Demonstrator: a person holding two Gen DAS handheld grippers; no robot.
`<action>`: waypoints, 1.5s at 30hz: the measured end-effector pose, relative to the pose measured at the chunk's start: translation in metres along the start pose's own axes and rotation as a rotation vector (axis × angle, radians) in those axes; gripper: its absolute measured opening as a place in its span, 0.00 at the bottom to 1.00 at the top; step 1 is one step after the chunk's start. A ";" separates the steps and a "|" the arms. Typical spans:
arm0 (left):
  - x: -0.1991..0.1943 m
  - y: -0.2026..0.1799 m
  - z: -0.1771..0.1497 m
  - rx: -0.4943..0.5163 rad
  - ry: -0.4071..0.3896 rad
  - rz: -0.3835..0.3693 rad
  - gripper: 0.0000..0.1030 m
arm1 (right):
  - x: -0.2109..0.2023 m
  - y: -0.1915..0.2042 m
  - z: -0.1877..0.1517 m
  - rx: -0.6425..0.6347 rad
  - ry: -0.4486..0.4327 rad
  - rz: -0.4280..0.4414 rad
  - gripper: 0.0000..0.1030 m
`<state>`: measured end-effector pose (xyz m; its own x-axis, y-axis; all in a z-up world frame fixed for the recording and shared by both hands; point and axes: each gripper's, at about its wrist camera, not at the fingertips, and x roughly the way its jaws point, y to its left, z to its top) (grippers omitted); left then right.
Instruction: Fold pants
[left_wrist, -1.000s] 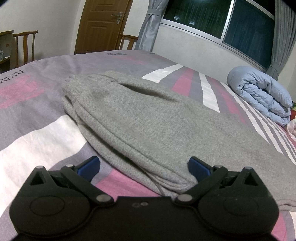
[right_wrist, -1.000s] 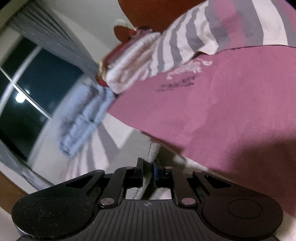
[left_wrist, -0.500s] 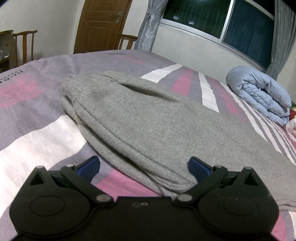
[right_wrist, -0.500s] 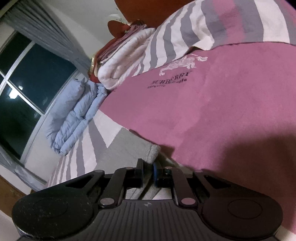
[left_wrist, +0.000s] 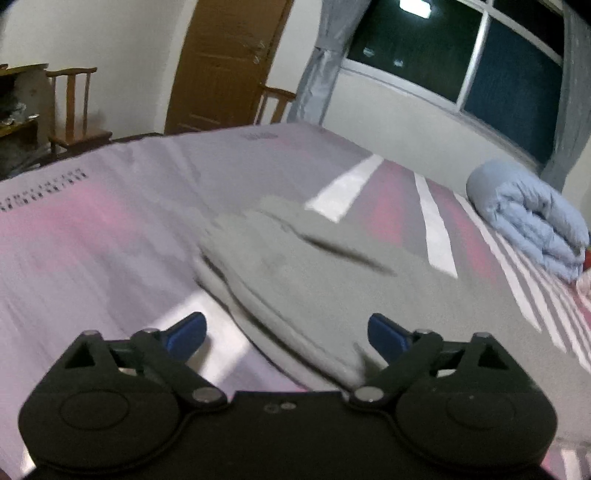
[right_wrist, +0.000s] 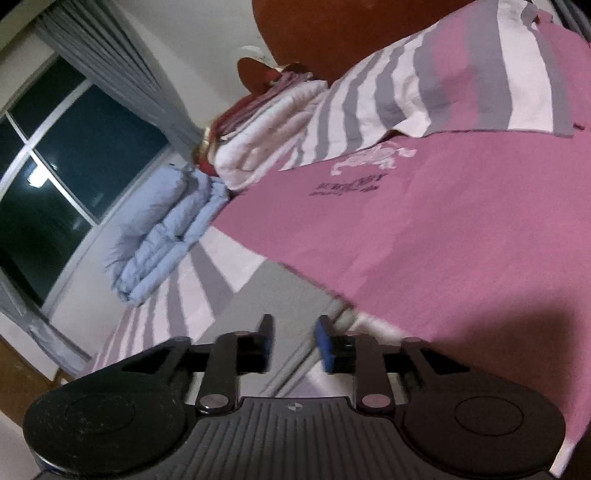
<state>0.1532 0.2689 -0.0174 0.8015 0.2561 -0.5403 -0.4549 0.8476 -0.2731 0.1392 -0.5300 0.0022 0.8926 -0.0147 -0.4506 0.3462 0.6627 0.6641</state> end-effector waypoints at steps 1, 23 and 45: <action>0.000 0.006 0.007 -0.025 -0.004 0.003 0.81 | 0.002 0.006 -0.007 0.002 0.002 0.004 0.54; 0.036 0.074 0.021 -0.474 0.080 -0.240 0.34 | 0.033 0.047 -0.064 -0.088 0.077 0.027 0.55; 0.074 0.078 0.029 -0.335 0.139 -0.184 0.13 | 0.037 0.041 -0.063 -0.072 0.097 0.027 0.55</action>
<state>0.1877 0.3674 -0.0557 0.8319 0.0296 -0.5541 -0.4284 0.6690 -0.6074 0.1678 -0.4568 -0.0247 0.8680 0.0736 -0.4911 0.2978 0.7143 0.6333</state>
